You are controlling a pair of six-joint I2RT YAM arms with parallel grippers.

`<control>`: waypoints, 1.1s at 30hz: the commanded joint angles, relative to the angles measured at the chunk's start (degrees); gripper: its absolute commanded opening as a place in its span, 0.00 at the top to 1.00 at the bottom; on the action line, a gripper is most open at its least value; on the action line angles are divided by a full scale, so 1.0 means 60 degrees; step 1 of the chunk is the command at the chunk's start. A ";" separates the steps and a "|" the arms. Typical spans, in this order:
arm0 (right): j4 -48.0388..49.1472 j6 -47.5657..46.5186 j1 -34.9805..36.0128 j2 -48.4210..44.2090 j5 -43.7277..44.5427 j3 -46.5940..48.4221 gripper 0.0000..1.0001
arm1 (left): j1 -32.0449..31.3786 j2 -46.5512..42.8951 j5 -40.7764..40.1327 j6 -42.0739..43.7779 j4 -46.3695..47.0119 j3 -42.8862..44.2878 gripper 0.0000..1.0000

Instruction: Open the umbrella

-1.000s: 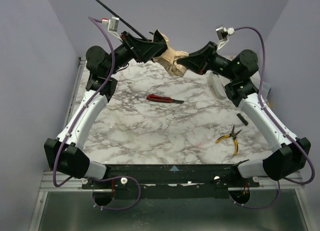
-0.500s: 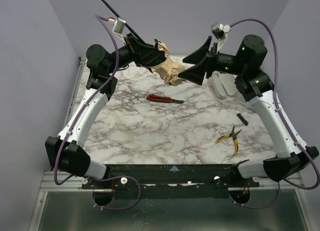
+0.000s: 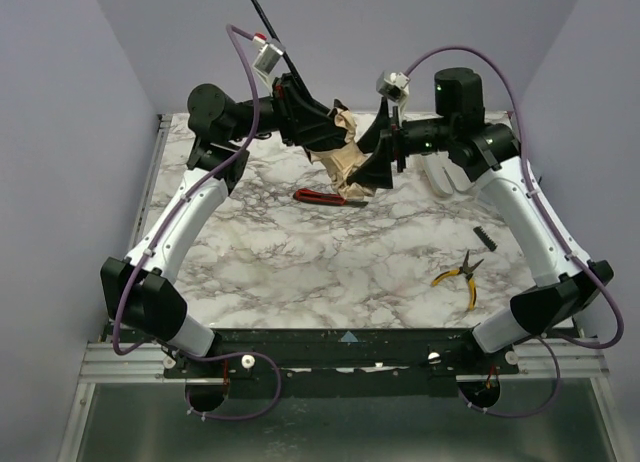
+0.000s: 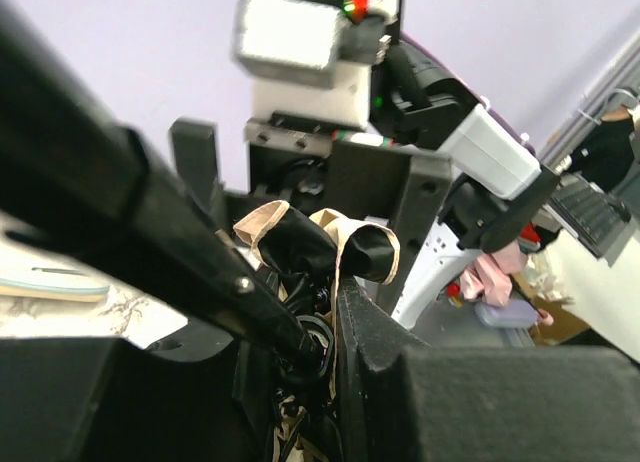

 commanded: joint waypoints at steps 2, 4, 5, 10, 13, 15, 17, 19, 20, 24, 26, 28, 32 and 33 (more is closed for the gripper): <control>-0.0337 -0.0497 0.0487 -0.0093 -0.0300 -0.0456 0.00 | -0.0320 -0.0055 0.0352 0.0074 0.0345 0.0689 1.00; 0.0122 -0.0259 0.0510 -0.0139 -0.0519 -0.0786 0.01 | -0.0368 0.0005 0.0392 -0.0004 0.0441 0.0763 1.00; 0.0394 -0.0172 0.0511 -0.0170 -0.0716 -0.0906 0.02 | -0.0385 0.0057 0.0411 -0.0029 0.0439 0.0832 1.00; 0.1806 0.0612 0.0533 -0.0124 -0.1536 -0.1189 0.27 | -0.0493 0.0413 0.0419 -0.0190 0.0414 0.1185 1.00; 0.2463 0.1130 0.0553 -0.0053 -0.1726 -0.1202 0.59 | -0.0589 0.0559 0.0415 -0.0165 0.0160 0.1457 1.00; 0.2841 0.1551 0.0553 -0.0091 -0.1565 -0.1267 0.97 | -0.0606 0.0491 0.0232 -0.0029 0.0043 0.1385 0.93; 0.3163 0.1962 0.0552 -0.0272 -0.0898 -0.1470 1.00 | -0.0481 0.0236 -0.0249 0.0502 -0.0492 0.1150 0.68; 0.3408 0.2049 0.0555 -0.0607 0.0079 -0.1798 1.00 | -0.0149 -0.0214 -0.1145 0.1348 -0.1413 0.0806 0.54; 0.3717 0.2250 0.0546 -0.0808 0.0797 -0.2101 1.00 | 0.0086 -0.0435 -0.1831 0.1835 -0.1903 0.0582 0.49; 0.4788 0.2585 0.0537 -0.1658 0.3968 -0.3080 1.00 | 0.0879 -0.1753 -0.4678 0.3810 -0.3168 -0.0629 0.38; 0.4934 0.2570 0.0552 -0.1827 0.4990 -0.3287 1.00 | 0.0962 -0.2331 -0.5963 0.4745 -0.3486 -0.1231 0.38; 0.4914 0.2605 0.0562 -0.1824 0.5574 -0.3342 1.00 | 0.0916 -0.2628 -0.6032 0.5092 -0.3966 -0.1496 0.40; 0.4753 0.2732 0.0597 -0.1684 0.5891 -0.3424 1.00 | 0.0177 -0.2734 -0.5603 0.4906 -0.5186 -0.1603 0.48; 0.4718 0.2722 0.0625 -0.1644 0.5946 -0.3424 1.00 | -0.0131 -0.2730 -0.5581 0.4950 -0.5534 -0.1580 0.49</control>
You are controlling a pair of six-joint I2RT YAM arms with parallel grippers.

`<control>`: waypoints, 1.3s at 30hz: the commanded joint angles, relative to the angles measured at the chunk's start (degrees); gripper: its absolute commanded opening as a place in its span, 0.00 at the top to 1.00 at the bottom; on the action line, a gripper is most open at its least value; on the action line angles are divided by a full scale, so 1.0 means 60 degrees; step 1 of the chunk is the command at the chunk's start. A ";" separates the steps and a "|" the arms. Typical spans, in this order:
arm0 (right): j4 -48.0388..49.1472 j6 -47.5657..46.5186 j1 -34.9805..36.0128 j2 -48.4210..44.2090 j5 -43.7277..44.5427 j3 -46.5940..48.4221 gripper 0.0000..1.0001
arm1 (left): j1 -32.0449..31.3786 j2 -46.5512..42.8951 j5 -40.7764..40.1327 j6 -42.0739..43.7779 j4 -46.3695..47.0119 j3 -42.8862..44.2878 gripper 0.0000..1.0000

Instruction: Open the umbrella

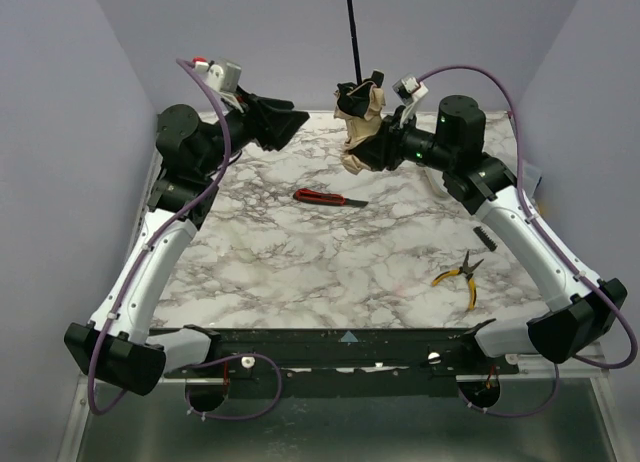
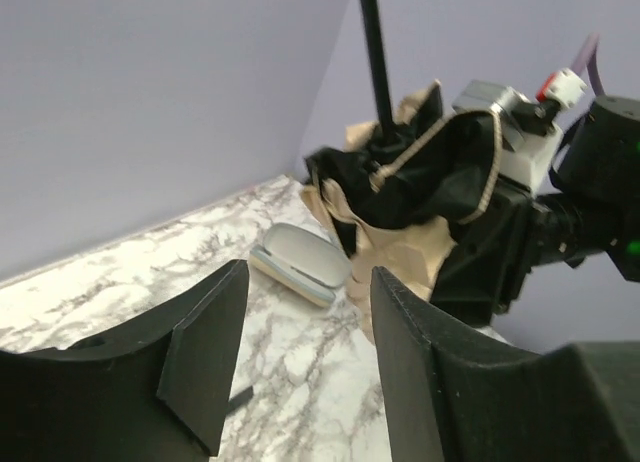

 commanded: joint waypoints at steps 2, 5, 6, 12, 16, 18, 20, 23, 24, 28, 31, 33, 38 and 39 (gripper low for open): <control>0.0764 0.0018 0.0145 -0.0159 0.1351 -0.0113 1.00 | -0.1519 -0.0057 -0.0863 0.0852 -0.1772 -0.0176 0.49; 0.0636 -0.0331 0.0316 -0.0168 0.1600 -0.0113 1.00 | -0.2216 0.0035 -0.1145 0.1129 -0.1669 -0.0052 0.49; 0.0590 -0.0421 0.0349 -0.0160 0.1596 -0.0111 1.00 | -0.2354 0.0149 -0.1253 0.1122 -0.1755 0.0086 0.51; 0.0591 -0.0915 0.0699 -0.0371 0.1746 -0.0260 1.00 | -0.2879 0.0690 -0.2104 0.0884 -0.2118 0.0636 0.54; 0.0585 -0.1192 0.0835 -0.0461 0.1890 -0.0319 1.00 | -0.3009 0.0927 -0.2477 0.0796 -0.2220 0.0872 0.56; 0.0653 -0.1258 0.0876 -0.0504 0.1832 -0.0358 1.00 | -0.3036 0.1048 -0.2698 0.0739 -0.2340 0.1006 0.61; 0.0737 -0.1279 0.0924 -0.0547 0.1784 -0.0392 1.00 | -0.3041 0.1191 -0.2824 0.0737 -0.2476 0.1147 0.68; 0.0824 -0.1279 0.0949 -0.0606 0.1563 -0.0436 1.00 | -0.3048 0.1263 -0.2884 0.0793 -0.2510 0.1155 0.84; 0.0861 -0.1263 0.0955 -0.0627 0.1490 -0.0455 1.00 | -0.3041 0.1236 -0.2814 0.0796 -0.2410 0.1077 0.90; 0.0892 -0.1203 0.0947 -0.0660 0.1202 -0.0490 1.00 | -0.3047 0.1181 -0.2473 0.0707 -0.2101 0.0886 0.96; 0.0950 -0.1202 0.0967 -0.0681 0.1247 -0.0561 1.00 | -0.3048 0.1241 -0.2484 0.0566 -0.2192 0.0964 0.93; 0.0917 -0.1229 0.0971 -0.0638 0.1429 -0.0557 1.00 | -0.3062 0.1250 -0.2395 0.0525 -0.2163 0.0964 0.88; 0.0922 -0.1424 0.1154 -0.0622 0.1896 -0.0562 1.00 | -0.3260 0.1371 -0.2746 0.0422 -0.2467 0.1041 0.78; 0.0936 -0.1426 0.1211 -0.0621 0.1996 -0.0555 1.00 | -0.3300 0.1410 -0.2775 0.0380 -0.2506 0.1039 0.78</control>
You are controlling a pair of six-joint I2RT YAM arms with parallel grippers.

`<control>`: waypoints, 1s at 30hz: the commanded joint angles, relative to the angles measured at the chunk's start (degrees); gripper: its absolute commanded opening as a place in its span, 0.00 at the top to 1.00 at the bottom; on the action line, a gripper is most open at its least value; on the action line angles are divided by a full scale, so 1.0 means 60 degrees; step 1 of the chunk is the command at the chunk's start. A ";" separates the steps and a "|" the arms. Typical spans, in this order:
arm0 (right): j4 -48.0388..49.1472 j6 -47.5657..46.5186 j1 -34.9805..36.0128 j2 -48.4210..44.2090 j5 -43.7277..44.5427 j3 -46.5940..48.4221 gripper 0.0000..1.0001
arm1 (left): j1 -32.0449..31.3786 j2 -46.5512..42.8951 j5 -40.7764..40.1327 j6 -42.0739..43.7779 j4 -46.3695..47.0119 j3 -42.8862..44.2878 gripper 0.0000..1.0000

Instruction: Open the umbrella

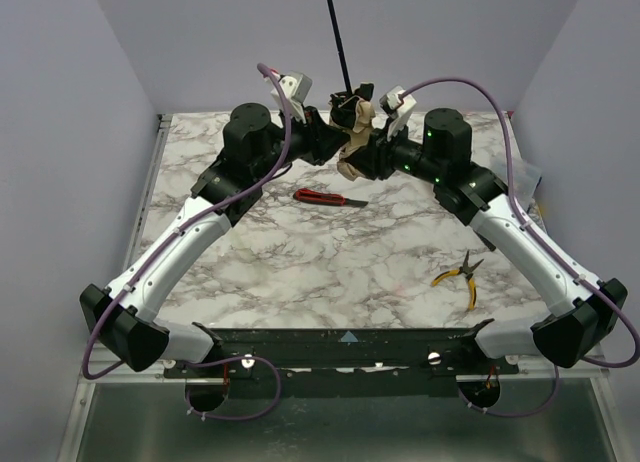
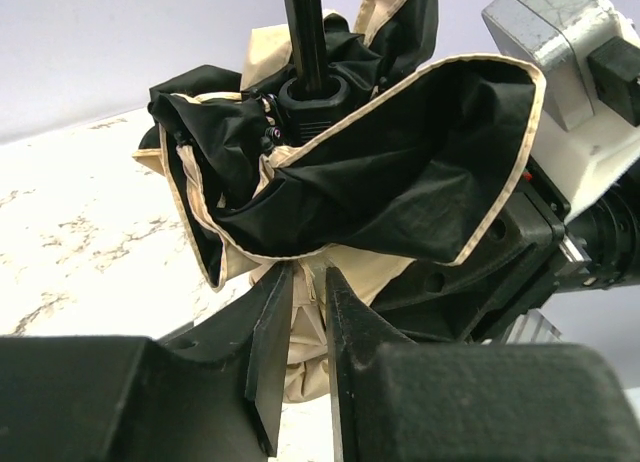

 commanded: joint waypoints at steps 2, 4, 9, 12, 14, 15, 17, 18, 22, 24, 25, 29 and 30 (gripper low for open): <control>0.0837 -0.0293 0.0418 -0.0373 0.0123 -0.0012 1.00 | -0.0285 0.0265 -0.0455 -0.0221 -0.0289 0.0183 0.79; 0.0897 -0.0654 0.0562 -0.0412 0.0142 -0.0020 1.00 | -0.0335 0.0342 -0.0638 -0.0243 -0.0412 0.0241 0.81; 0.1123 -0.1197 0.1107 -0.0578 0.0272 -0.0226 1.00 | -0.0350 0.0594 -0.0727 -0.0551 -0.0619 0.0405 0.92; 0.1257 -0.1026 0.1133 -0.0600 0.0231 -0.0203 1.00 | -0.0338 0.0618 -0.0567 -0.0693 -0.0563 0.0305 1.00; 0.1296 -0.0773 0.1130 -0.0578 0.0495 -0.0183 1.00 | -0.0257 0.0552 -0.0436 -0.0750 -0.0539 0.0178 1.00; 0.1293 -0.0625 0.1120 -0.0576 0.0715 -0.0160 1.00 | -0.0193 0.0500 -0.0419 -0.0749 -0.0527 0.0089 1.00; 0.1297 -0.0519 0.1054 -0.0632 0.0733 -0.0158 1.00 | -0.0025 0.0374 -0.0433 -0.0687 -0.0495 -0.0147 1.00; 0.1312 -0.0432 0.1021 -0.0685 0.0641 -0.0172 1.00 | 0.0103 0.0322 -0.0434 -0.0656 -0.0520 -0.0230 1.00; 0.1590 0.0011 0.0943 -0.0933 -0.0204 -0.0326 1.00 | 0.0514 0.0245 -0.0655 -0.0464 -0.0719 -0.0570 1.00; 0.1869 0.0110 0.0927 -0.1101 -0.0733 -0.0498 1.00 | 0.0624 0.0287 -0.0769 -0.0318 -0.0825 -0.0662 1.00; 0.1963 0.0140 0.0923 -0.1145 -0.0946 -0.0538 1.00 | 0.0641 0.0332 -0.0817 -0.0243 -0.0898 -0.0675 1.00; 0.2268 0.0344 0.0899 -0.1308 -0.1578 -0.0638 1.00 | 0.0686 0.0508 -0.1252 0.0057 -0.1135 -0.0723 1.00; 0.2279 0.0418 0.0877 -0.1339 -0.1678 -0.0642 1.00 | 0.0712 0.0541 -0.1328 0.0084 -0.1176 -0.0731 1.00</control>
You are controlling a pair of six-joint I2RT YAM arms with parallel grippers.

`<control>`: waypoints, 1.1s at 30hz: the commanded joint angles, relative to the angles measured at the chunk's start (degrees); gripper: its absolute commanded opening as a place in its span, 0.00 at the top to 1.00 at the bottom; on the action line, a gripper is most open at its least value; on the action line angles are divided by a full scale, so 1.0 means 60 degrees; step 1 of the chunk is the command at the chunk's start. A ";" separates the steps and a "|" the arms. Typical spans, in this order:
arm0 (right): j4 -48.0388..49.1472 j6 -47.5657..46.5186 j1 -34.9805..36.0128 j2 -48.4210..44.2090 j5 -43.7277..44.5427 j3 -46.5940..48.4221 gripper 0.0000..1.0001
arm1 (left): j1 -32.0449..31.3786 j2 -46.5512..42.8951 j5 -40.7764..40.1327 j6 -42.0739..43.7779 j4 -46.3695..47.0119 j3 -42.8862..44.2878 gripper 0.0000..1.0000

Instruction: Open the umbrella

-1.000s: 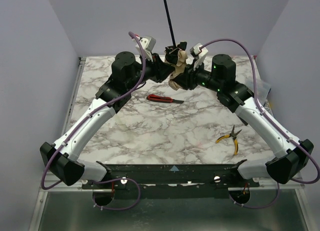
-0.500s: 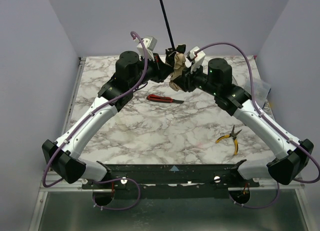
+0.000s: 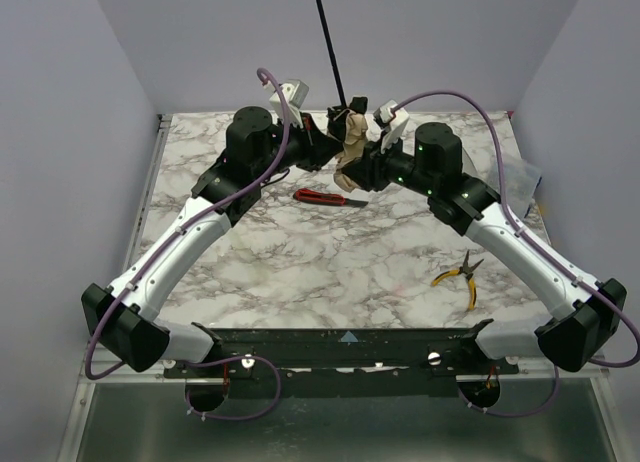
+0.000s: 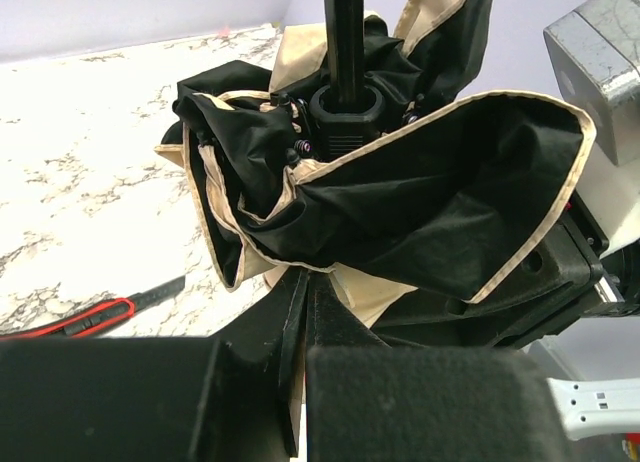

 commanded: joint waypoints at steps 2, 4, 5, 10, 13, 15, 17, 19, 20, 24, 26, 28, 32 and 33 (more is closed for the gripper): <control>0.1958 0.0437 0.0287 -0.1074 -0.2534 0.0243 1.00 | 0.0430 0.0610 -0.1571 0.0811 -0.0770 -0.0362 1.00; 0.1957 0.0533 0.0215 -0.1082 -0.2451 0.0325 1.00 | 0.0582 0.0688 -0.1692 0.0785 -0.0917 -0.0447 1.00; 0.1945 0.0548 0.0174 -0.1092 -0.2351 0.0341 1.00 | 0.0698 0.0712 -0.1692 0.0723 -0.0969 -0.0544 1.00; 0.2221 0.0690 -0.0062 -0.1078 -0.2507 0.0443 1.00 | 0.0984 0.0646 -0.1725 0.0990 -0.0877 -0.1097 1.00; 0.2251 0.0751 -0.0129 -0.1076 -0.3073 0.0351 1.00 | 0.1115 0.0545 -0.1674 0.1150 -0.0422 -0.1488 1.00; 0.2251 0.0795 -0.0146 -0.1068 -0.3489 0.0230 1.00 | 0.1294 0.0426 -0.0945 0.0924 0.0206 -0.1763 1.00; 0.2237 0.0817 -0.0160 -0.1018 -0.3561 0.0143 1.00 | 0.1466 0.0095 -0.0196 0.0610 0.1307 -0.2283 1.00; 0.2232 0.0788 -0.0236 -0.1016 -0.3429 0.0088 1.00 | 0.1582 -0.0236 0.0323 0.0476 0.2231 -0.2648 0.95; 0.2236 0.0795 -0.0287 -0.0998 -0.3387 0.0093 1.00 | 0.1648 -0.0358 0.0582 0.0433 0.2507 -0.2732 0.87; 0.2235 0.0910 -0.0502 -0.0902 -0.3204 0.0122 1.00 | 0.2164 -0.0801 0.1740 0.0331 0.2795 -0.2725 0.39; 0.2279 0.0993 -0.0590 -0.0892 -0.3129 0.0137 1.00 | 0.2567 -0.0976 0.2209 0.0277 0.2766 -0.2731 0.31; 0.2392 0.1030 -0.0670 -0.0859 -0.3183 0.0137 1.00 | 0.3079 -0.1160 0.3036 0.0104 0.3203 -0.2879 0.29; 0.2386 0.0868 -0.0701 -0.0814 -0.3549 0.0046 1.00 | 0.3914 -0.1288 0.5010 -0.0382 0.4758 -0.2810 0.27; 0.2355 0.0787 -0.0702 -0.0811 -0.3738 0.0004 1.00 | 0.3998 -0.1260 0.5375 -0.0551 0.5253 -0.2608 0.27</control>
